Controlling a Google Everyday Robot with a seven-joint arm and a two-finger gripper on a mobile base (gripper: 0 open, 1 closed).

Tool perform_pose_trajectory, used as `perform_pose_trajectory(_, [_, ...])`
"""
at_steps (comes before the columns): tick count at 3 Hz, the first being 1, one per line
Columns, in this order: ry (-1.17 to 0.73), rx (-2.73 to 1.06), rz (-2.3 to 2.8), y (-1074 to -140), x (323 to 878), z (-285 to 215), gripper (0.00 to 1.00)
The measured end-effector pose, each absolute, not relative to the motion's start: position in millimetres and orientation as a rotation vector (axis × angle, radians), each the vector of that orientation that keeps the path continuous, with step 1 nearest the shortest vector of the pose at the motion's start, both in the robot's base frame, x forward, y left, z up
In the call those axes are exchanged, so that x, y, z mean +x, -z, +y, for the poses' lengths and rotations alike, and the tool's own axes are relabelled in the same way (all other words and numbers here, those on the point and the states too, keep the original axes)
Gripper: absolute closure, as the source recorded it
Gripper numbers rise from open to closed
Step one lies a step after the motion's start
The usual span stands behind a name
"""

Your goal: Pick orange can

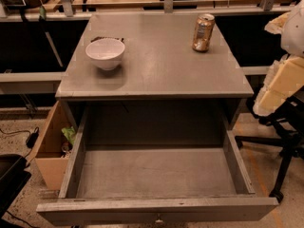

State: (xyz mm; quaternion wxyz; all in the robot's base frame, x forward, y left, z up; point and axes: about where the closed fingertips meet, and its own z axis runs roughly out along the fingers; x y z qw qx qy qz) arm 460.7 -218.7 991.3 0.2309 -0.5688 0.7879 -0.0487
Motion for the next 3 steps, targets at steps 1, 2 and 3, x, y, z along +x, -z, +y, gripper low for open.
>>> perform_pose_trajectory(1, [0.048, -1.37, 2.129, -978.8, 491.8, -237.8, 0.0])
perform_pose_trajectory(2, [-0.101, -1.159, 1.988, -971.3, 548.1, -248.6, 0.0])
perform_pose_trajectory(3, [-0.213, -0.99, 1.791, -979.3, 611.1, -245.1, 0.0])
